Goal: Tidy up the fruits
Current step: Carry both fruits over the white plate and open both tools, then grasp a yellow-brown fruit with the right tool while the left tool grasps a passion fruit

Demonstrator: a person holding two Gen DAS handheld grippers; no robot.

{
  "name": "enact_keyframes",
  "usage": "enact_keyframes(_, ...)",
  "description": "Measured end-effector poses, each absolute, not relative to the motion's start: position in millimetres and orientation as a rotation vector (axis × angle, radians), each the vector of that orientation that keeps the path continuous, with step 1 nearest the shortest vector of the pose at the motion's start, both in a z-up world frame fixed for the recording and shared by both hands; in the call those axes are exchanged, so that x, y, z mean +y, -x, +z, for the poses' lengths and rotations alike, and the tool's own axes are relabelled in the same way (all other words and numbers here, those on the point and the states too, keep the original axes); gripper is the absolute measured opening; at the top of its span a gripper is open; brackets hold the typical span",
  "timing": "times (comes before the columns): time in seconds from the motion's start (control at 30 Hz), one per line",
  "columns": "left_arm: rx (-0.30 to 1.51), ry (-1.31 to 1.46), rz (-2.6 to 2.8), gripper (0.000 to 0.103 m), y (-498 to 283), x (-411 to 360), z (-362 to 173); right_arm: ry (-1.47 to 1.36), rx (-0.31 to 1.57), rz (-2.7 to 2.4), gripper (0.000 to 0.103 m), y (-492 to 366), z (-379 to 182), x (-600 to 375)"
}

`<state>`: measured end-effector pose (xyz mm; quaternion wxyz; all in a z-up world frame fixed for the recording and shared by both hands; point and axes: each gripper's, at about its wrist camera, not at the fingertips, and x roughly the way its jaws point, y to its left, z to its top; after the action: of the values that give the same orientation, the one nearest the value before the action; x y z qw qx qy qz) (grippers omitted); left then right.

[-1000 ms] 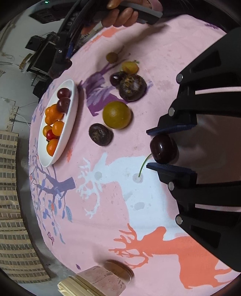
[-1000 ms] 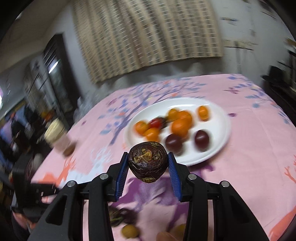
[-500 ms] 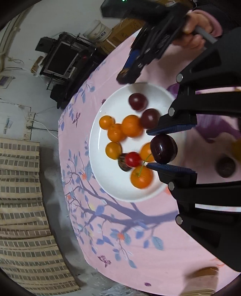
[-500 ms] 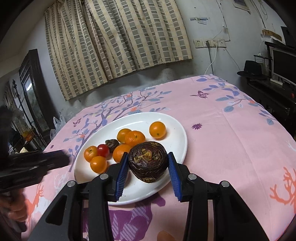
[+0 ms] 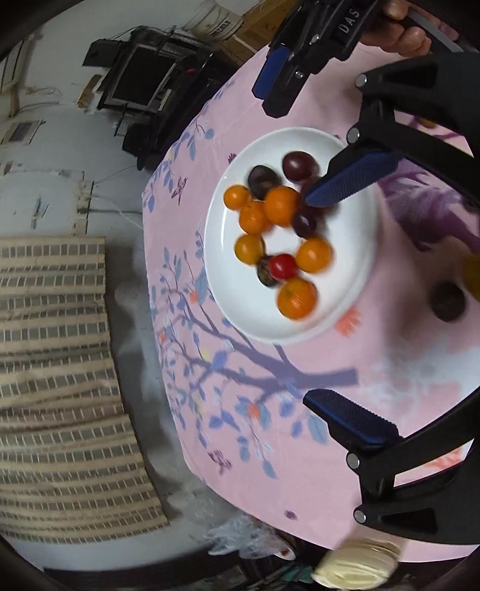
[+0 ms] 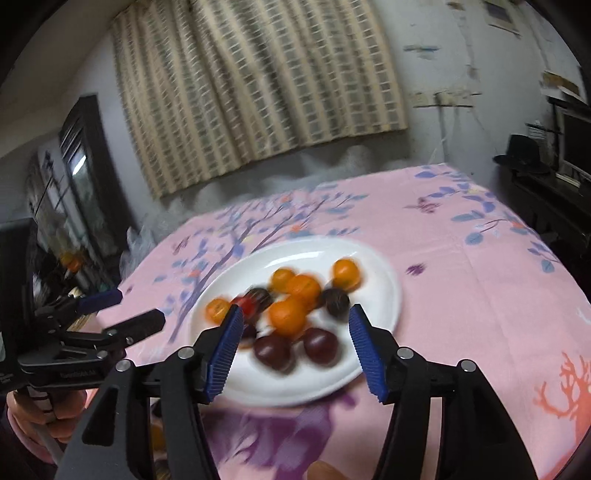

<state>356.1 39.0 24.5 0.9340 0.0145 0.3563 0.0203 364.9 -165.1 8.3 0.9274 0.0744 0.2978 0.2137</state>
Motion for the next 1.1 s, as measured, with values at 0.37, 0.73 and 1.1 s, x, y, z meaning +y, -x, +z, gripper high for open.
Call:
enact_keyframes(0.37, 0.677, 0.07, 0.355, 0.098, -294.5, 125.2, 1.2, 0.275, 0.775, 0.762, 0.06, -293.0, -39.2, -36.0)
enact_keyframes(0.73, 0.7, 0.165, 0.296, 0.098, -285.6, 132.6, 5.0, 0.318, 0.811, 0.778, 0.06, -274.4, -55.5, 0.4)
enact_keyframes(1.1, 0.708, 0.183, 0.295, 0.098, -282.7, 135.0, 4.6, 0.292, 0.838, 0.723, 0.046, -285.0, -58.1, 0.3)
